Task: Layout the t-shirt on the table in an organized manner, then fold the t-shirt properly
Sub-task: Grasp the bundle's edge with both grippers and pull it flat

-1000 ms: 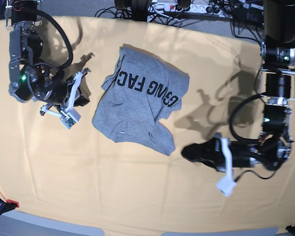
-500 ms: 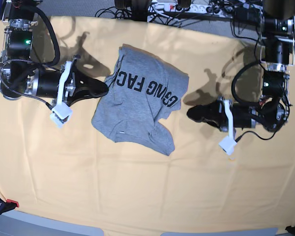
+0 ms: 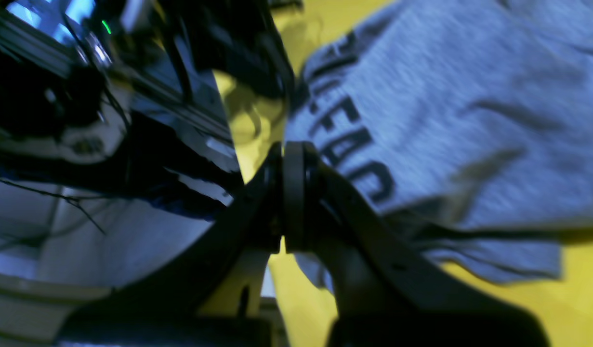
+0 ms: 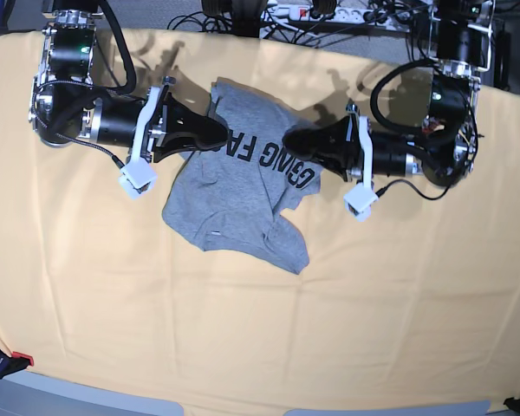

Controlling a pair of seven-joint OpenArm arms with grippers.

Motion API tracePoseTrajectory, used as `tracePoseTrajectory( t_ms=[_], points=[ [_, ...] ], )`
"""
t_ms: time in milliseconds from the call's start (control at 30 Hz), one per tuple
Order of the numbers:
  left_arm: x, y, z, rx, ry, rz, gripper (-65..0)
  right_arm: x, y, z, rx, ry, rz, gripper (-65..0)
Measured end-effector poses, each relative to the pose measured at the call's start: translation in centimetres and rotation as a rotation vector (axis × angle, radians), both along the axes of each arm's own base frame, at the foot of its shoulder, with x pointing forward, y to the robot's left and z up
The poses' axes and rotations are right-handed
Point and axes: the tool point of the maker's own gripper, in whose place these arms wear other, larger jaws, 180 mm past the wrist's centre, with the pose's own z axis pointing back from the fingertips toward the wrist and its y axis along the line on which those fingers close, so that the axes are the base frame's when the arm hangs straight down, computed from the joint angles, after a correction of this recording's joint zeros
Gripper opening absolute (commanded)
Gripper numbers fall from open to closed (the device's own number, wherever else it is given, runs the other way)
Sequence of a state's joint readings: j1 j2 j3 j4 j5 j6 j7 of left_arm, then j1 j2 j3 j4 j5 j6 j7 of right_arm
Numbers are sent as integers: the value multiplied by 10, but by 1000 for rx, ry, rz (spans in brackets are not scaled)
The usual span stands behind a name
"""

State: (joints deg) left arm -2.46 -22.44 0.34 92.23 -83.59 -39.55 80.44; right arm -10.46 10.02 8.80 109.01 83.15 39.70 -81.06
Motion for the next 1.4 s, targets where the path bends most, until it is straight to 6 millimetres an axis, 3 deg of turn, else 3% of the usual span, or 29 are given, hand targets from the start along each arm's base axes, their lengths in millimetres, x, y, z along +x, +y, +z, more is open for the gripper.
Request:
tracePoseTrajectory(
  t_ms=[133,200,333,467,600,700,833,1033,1167,1300,1400],
  points=[
    [-35,-9,-22,-20,113,-6,-650,-1,6,-3,6,11,-10,-650],
    [-42,-13,-27,-18,130,-9,-650,6,3,-16,-81,9,-33,-650],
    [-35,-7,-18,-15,92,1,-650,-1,1,-41,-204,48,-36,-650],
    [-35,-14,2,-29,7,-29,-650,-3,11,-55,-267,31,-38,-650],
    [-40,-23,27,-48,-91,-68,-650,-10,18,-81,-443,7,27,-650],
    [-42,-20,19,-3,-94,-69,-650,-15,12,-92,-536,-18,78,-650],
    [-41,-19,16,16,-96,-67,-650,-13,-11,-102,-653,-60,93,-650],
    [-40,-12,11,54,-100,-64,-650,5,-36,-106,-767,-89,-1,-650],
    [-27,-1,16,59,-125,-9,-650,11,-40,-99,-789,-117,-32,-650],
    [-6,25,24,80,-167,100,-650,17,-44,-76,-824,-193,-56,-650],
    [10,50,29,119,-205,199,-650,27,-40,-46,-786,-294,-103,-650]
  ],
)
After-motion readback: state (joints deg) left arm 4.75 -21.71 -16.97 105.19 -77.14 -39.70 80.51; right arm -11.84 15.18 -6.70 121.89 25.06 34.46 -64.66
